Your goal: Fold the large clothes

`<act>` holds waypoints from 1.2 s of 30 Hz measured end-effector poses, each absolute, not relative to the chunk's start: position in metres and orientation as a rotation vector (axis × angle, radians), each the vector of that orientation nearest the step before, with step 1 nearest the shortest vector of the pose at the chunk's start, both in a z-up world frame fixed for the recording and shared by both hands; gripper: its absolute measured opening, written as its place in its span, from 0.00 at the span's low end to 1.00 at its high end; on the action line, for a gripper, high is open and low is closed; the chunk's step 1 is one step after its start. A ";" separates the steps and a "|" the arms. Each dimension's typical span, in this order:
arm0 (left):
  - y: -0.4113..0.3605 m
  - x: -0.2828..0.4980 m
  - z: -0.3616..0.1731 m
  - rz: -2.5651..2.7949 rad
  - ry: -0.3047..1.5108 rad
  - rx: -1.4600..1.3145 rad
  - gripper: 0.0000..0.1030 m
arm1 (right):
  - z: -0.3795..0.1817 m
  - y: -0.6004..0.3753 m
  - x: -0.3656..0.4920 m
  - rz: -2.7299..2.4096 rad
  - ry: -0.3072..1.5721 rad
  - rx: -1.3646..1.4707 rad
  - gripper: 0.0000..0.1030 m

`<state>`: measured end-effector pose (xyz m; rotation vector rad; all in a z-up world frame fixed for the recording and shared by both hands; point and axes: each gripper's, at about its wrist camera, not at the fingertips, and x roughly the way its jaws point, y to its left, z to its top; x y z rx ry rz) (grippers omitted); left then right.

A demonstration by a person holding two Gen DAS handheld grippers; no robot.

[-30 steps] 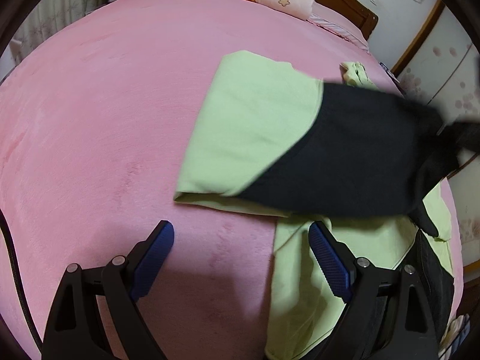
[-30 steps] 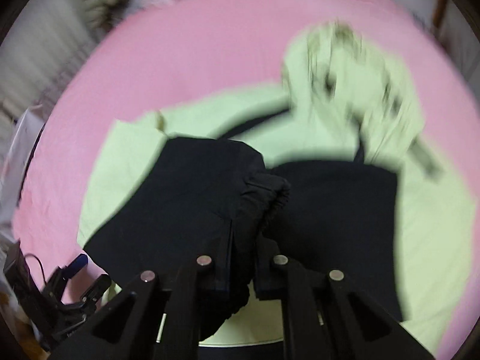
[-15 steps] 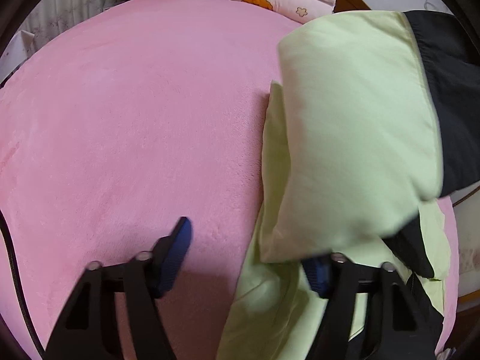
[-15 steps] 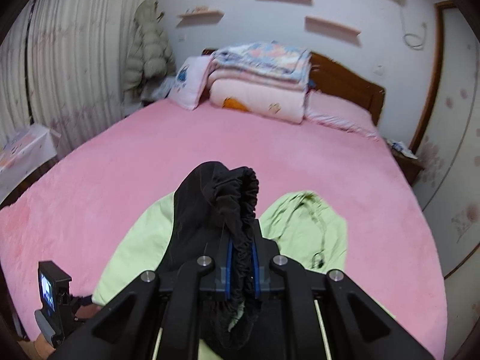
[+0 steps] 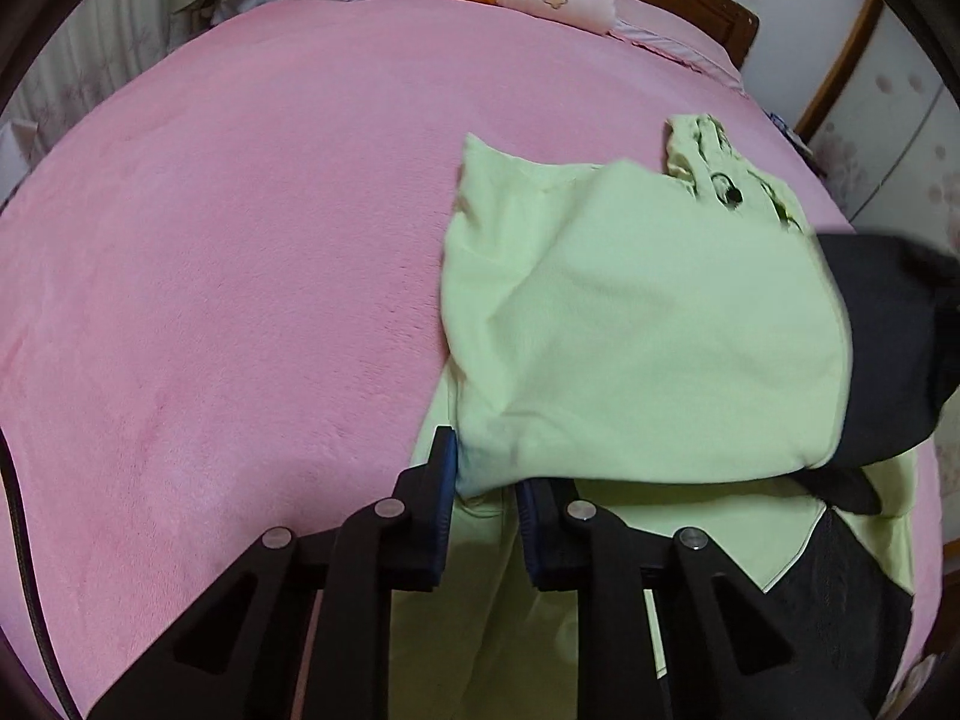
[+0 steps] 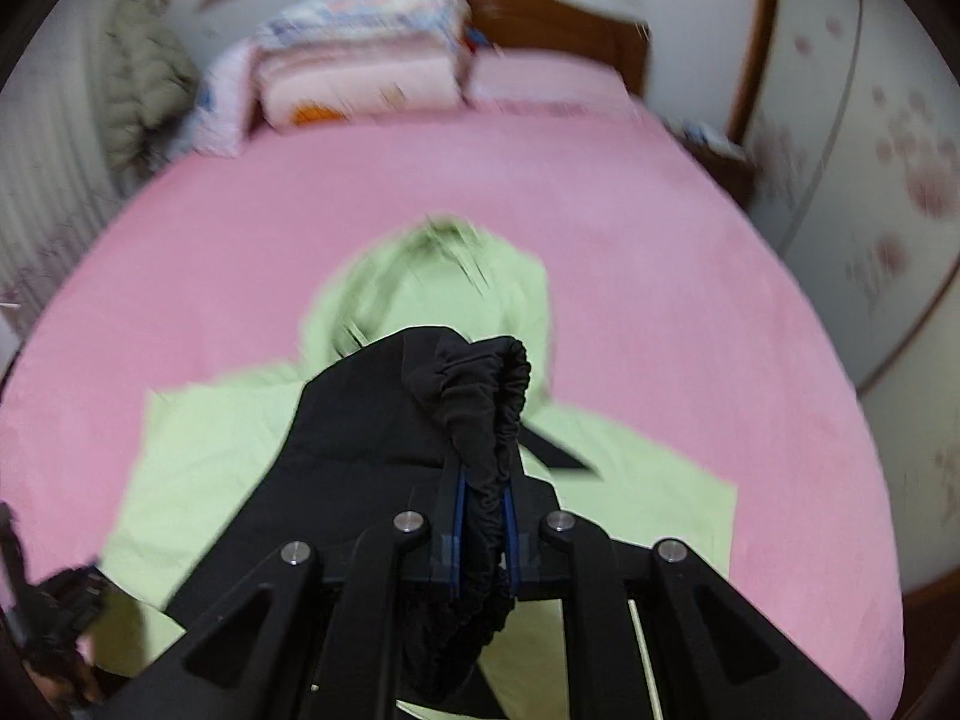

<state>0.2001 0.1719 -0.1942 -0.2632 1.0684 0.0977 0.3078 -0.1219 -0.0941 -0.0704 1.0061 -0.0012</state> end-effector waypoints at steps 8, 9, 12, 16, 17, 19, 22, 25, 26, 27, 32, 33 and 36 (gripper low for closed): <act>0.160 0.206 -0.200 0.093 1.105 -0.171 0.17 | -0.197 -0.158 0.306 -0.108 1.227 -0.039 0.10; 0.161 0.210 -0.201 0.091 1.109 -0.159 0.17 | -0.202 -0.157 0.303 -0.109 1.236 -0.042 0.11; 0.160 0.201 -0.201 0.070 1.121 -0.125 0.23 | -0.213 -0.161 0.295 -0.092 1.253 -0.035 0.17; 0.157 0.196 -0.190 -0.021 1.128 -0.129 0.65 | -0.199 -0.182 0.289 -0.012 1.242 0.106 0.25; 0.159 0.195 -0.181 -0.050 1.111 -0.129 0.67 | -0.193 -0.192 0.285 0.035 1.230 0.180 0.26; 0.161 0.195 -0.166 -0.088 1.071 -0.126 0.74 | -0.184 -0.207 0.282 0.086 1.209 0.287 0.38; 0.171 0.208 -0.144 -0.082 0.996 -0.129 0.83 | -0.175 -0.226 0.273 0.090 1.166 0.369 0.47; 0.177 0.242 -0.138 -0.062 0.966 -0.146 0.83 | -0.185 -0.232 0.278 0.078 1.186 0.379 0.48; 0.178 0.255 -0.140 -0.059 0.962 -0.151 0.83 | -0.190 -0.231 0.282 0.073 1.200 0.378 0.48; 0.182 0.268 -0.144 -0.053 0.967 -0.156 0.83 | -0.198 -0.231 0.288 0.071 1.217 0.374 0.48; 0.181 0.331 -0.180 -0.009 1.045 -0.176 0.83 | -0.216 -0.226 0.305 0.056 1.218 0.355 0.48; 0.182 0.339 -0.186 -0.002 1.055 -0.186 0.83 | -0.218 -0.225 0.307 0.059 1.207 0.352 0.48; 0.185 0.361 -0.201 0.032 1.068 -0.219 0.74 | -0.222 -0.222 0.309 0.070 1.195 0.329 0.47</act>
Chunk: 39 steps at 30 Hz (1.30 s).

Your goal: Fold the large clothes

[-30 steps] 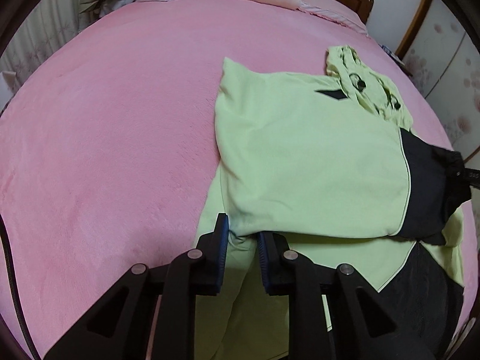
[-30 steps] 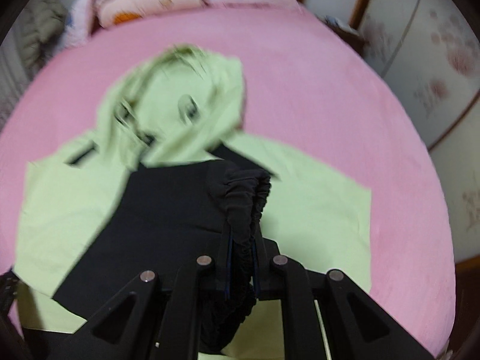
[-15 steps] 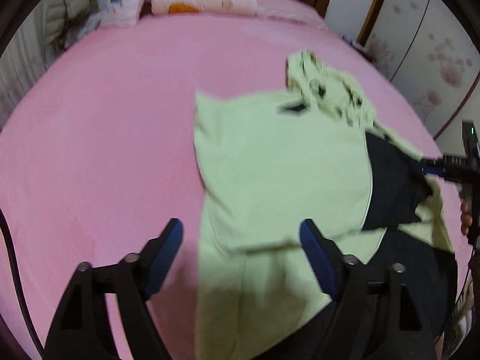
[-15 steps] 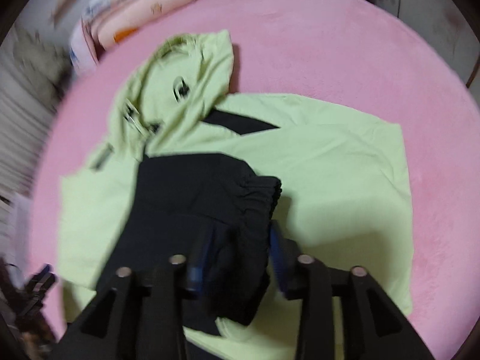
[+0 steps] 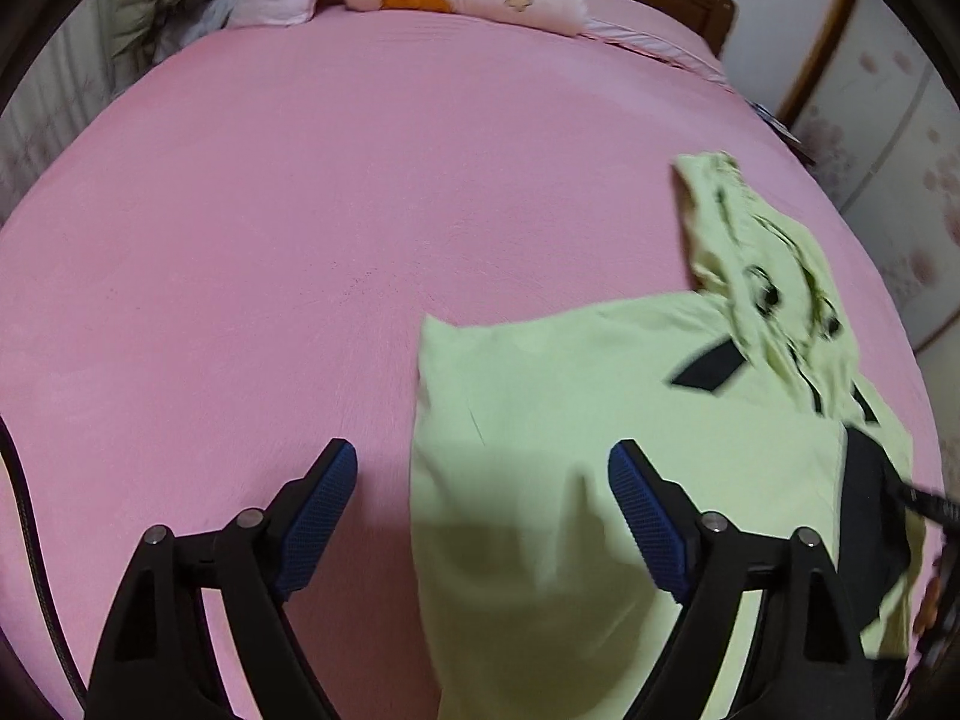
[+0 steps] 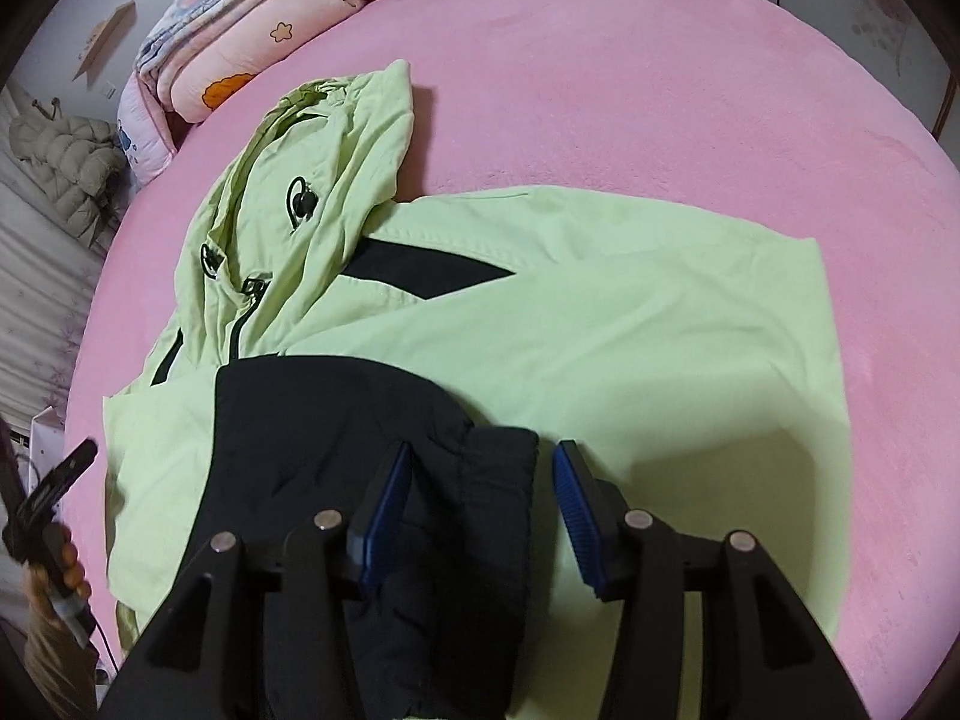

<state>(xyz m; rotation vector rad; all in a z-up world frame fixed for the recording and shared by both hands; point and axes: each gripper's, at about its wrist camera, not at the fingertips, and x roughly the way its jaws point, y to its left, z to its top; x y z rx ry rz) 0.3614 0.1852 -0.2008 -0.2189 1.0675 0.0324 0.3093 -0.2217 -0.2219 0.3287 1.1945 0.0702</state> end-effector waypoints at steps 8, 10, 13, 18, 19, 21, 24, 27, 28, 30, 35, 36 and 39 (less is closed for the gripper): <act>0.182 0.371 -0.213 0.145 1.039 -0.139 0.03 | -0.207 -0.200 0.315 0.052 1.095 0.152 0.27; 0.186 0.369 -0.214 0.173 1.026 -0.144 0.03 | -0.209 -0.200 0.321 0.026 1.089 0.163 0.27; 0.191 0.374 -0.228 0.201 1.059 -0.135 0.03 | -0.232 -0.198 0.328 -0.002 1.148 0.155 0.28; 0.186 0.375 -0.226 0.206 1.062 -0.085 0.07 | -0.228 -0.199 0.323 -0.025 1.166 0.152 0.33; 0.184 0.374 -0.222 0.206 1.064 -0.082 0.13 | -0.224 -0.201 0.321 -0.035 1.168 0.152 0.33; 0.180 0.363 -0.204 0.197 1.040 -0.075 0.24 | -0.206 -0.204 0.308 -0.043 1.139 0.166 0.33; 0.159 0.333 -0.167 0.157 0.957 -0.063 0.43 | -0.176 -0.200 0.281 -0.029 1.057 0.179 0.34; 0.132 0.294 -0.143 0.082 0.904 -0.087 0.55 | -0.154 -0.176 0.256 0.069 0.987 0.196 0.35; 0.126 0.280 -0.138 0.064 0.899 -0.106 0.55 | -0.151 -0.163 0.251 0.118 0.984 0.212 0.35; 0.108 0.261 -0.139 0.028 0.910 -0.159 0.55 | -0.153 -0.135 0.246 0.210 1.003 0.239 0.35; 0.081 0.240 -0.166 0.041 0.950 -0.219 0.55 | -0.185 -0.059 0.240 0.319 1.070 0.119 0.35; 0.079 0.238 -0.175 0.067 0.959 -0.217 0.55 | -0.195 -0.047 0.240 0.307 1.077 0.067 0.35; 0.093 0.233 -0.196 0.126 0.998 -0.246 0.55 | -0.211 -0.051 0.236 0.205 1.070 -0.040 0.35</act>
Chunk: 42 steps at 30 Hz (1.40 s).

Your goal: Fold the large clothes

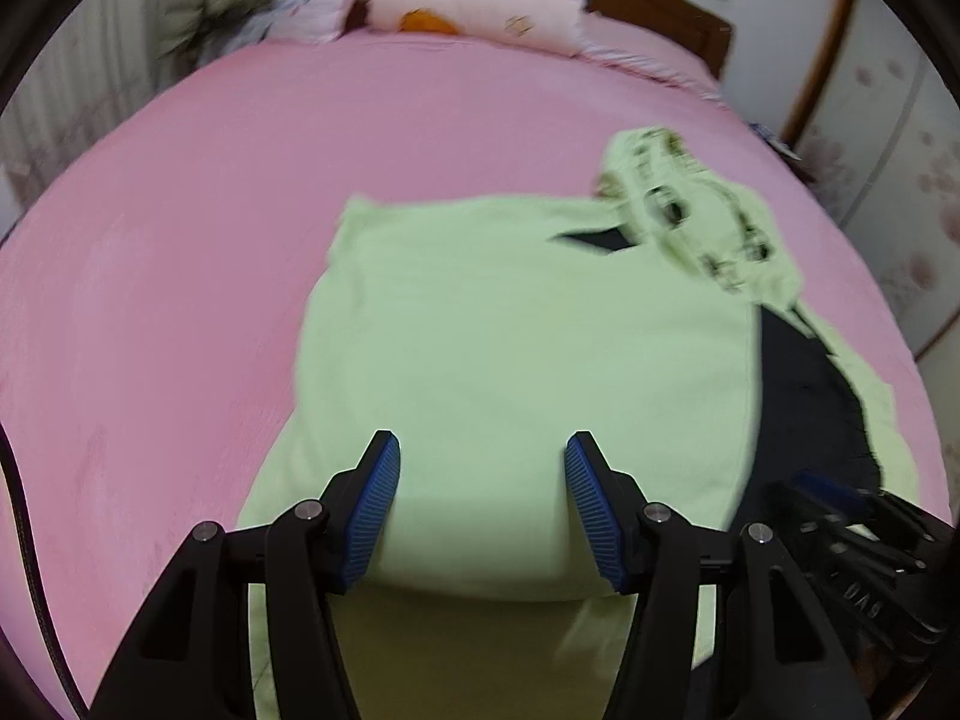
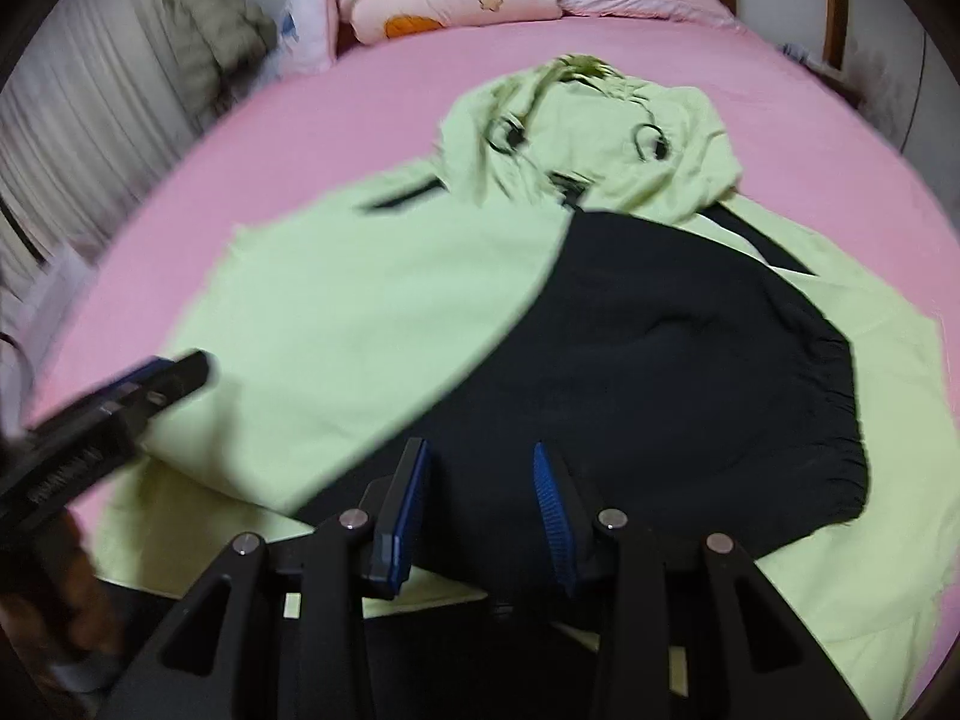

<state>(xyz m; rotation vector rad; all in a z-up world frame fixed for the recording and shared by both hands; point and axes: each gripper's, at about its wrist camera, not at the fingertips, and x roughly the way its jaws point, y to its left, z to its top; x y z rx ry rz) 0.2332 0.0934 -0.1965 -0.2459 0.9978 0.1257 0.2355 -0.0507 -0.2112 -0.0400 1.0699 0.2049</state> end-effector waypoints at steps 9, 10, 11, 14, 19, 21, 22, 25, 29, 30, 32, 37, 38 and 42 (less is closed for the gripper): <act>0.146 0.227 -0.218 0.249 1.018 -0.256 0.56 | -0.221 -0.169 0.231 -0.047 1.086 0.097 0.00; 0.150 0.227 -0.221 0.242 1.021 -0.277 0.56 | -0.221 -0.173 0.231 -0.045 1.086 0.112 0.00; 0.152 0.227 -0.222 0.240 1.018 -0.282 0.57 | -0.222 -0.174 0.231 -0.046 1.088 0.122 0.00; 0.152 0.228 -0.223 0.245 1.012 -0.251 0.57 | -0.225 -0.167 0.233 -0.070 1.090 0.079 0.00; 0.154 0.228 -0.223 0.245 1.010 -0.234 0.57 | -0.223 -0.157 0.233 -0.069 1.101 0.027 0.04; 0.155 0.228 -0.221 0.245 1.013 -0.238 0.57 | -0.219 -0.155 0.232 -0.049 1.102 0.031 0.05; 0.155 0.227 -0.220 0.247 1.014 -0.237 0.57 | -0.217 -0.155 0.232 -0.037 1.101 0.044 0.05; 0.150 0.229 -0.213 0.252 1.021 -0.228 0.57 | -0.206 -0.153 0.226 -0.012 1.090 0.090 0.05; 0.145 0.220 -0.188 0.216 1.013 -0.231 0.60 | -0.184 -0.149 0.215 0.015 1.060 0.126 0.05; 0.143 0.217 -0.179 0.204 1.005 -0.229 0.63 | -0.180 -0.148 0.213 0.019 1.054 0.131 0.05; 0.137 0.208 -0.158 0.190 0.979 -0.219 0.80 | -0.162 -0.147 0.202 0.033 1.030 0.147 0.05; 0.119 0.180 -0.097 0.167 0.896 -0.149 0.89 | -0.115 -0.151 0.179 0.054 0.972 0.199 0.12; 0.114 0.174 -0.085 0.162 0.885 -0.133 0.89 | -0.106 -0.152 0.175 0.055 0.959 0.204 0.15; 0.106 0.146 -0.041 0.168 0.837 -0.099 0.90 | -0.064 -0.154 0.147 0.056 0.876 0.200 0.33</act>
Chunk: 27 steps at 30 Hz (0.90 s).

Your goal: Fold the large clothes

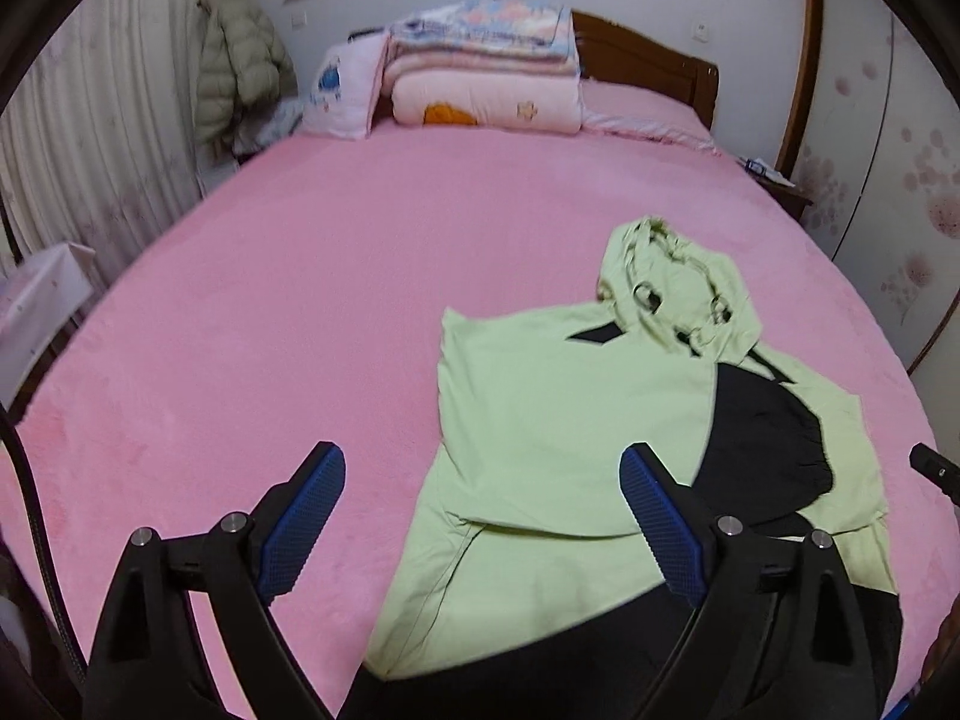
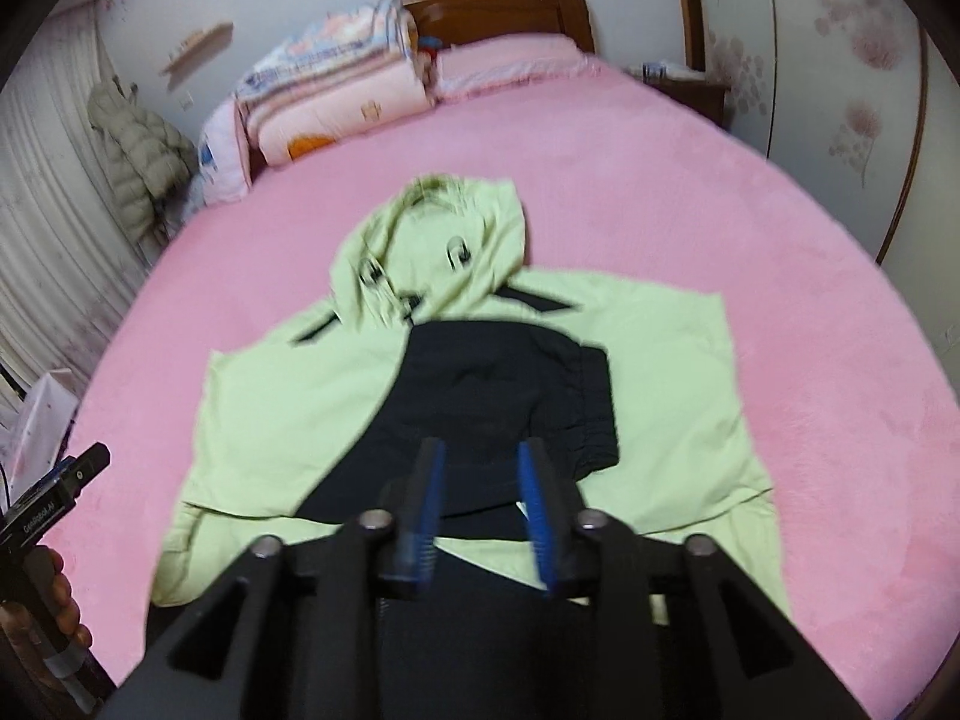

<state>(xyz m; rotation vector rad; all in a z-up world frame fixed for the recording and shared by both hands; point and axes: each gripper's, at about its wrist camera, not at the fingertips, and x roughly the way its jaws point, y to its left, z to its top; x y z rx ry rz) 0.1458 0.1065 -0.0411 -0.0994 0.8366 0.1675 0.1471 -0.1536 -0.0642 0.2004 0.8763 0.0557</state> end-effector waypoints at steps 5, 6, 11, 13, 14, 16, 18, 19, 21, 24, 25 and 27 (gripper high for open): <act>0.106 0.102 0.000 0.151 0.780 -0.158 0.99 | -0.020 -0.152 0.100 0.083 0.794 0.178 0.35; 0.108 0.092 0.006 0.146 0.770 -0.170 0.99 | -0.015 -0.152 0.093 0.089 0.785 0.174 0.35; 0.107 0.055 0.023 0.132 0.746 -0.200 0.99 | 0.002 -0.151 0.047 0.116 0.763 0.146 0.35; 0.106 0.039 0.026 0.130 0.734 -0.204 0.99 | 0.002 -0.153 0.033 0.138 0.767 0.164 0.35; 0.106 0.029 0.027 0.128 0.724 -0.204 0.99 | 0.001 -0.155 0.027 0.146 0.770 0.173 0.35; 0.105 0.015 0.025 0.121 0.706 -0.195 0.99 | -0.003 -0.160 0.013 0.153 0.783 0.181 0.35; 0.105 0.000 0.019 0.115 0.697 -0.174 0.99 | -0.009 -0.164 0.001 0.149 0.791 0.171 0.35; 0.105 -0.007 0.014 0.108 0.703 -0.162 0.99 | -0.014 -0.166 -0.007 0.150 0.791 0.164 0.35; 0.105 -0.017 0.002 0.092 0.733 -0.127 0.99 | -0.023 -0.170 -0.022 0.155 0.799 0.150 0.35; 0.109 -0.031 -0.026 0.034 0.819 -0.078 0.99 | -0.040 -0.182 -0.041 0.166 0.813 0.148 0.35; 0.110 -0.037 -0.035 0.022 0.833 -0.065 0.99 | -0.045 -0.186 -0.046 0.165 0.818 0.147 0.35; 0.115 -0.047 -0.056 0.003 0.863 -0.021 0.99 | -0.059 -0.196 -0.059 0.160 0.836 0.132 0.35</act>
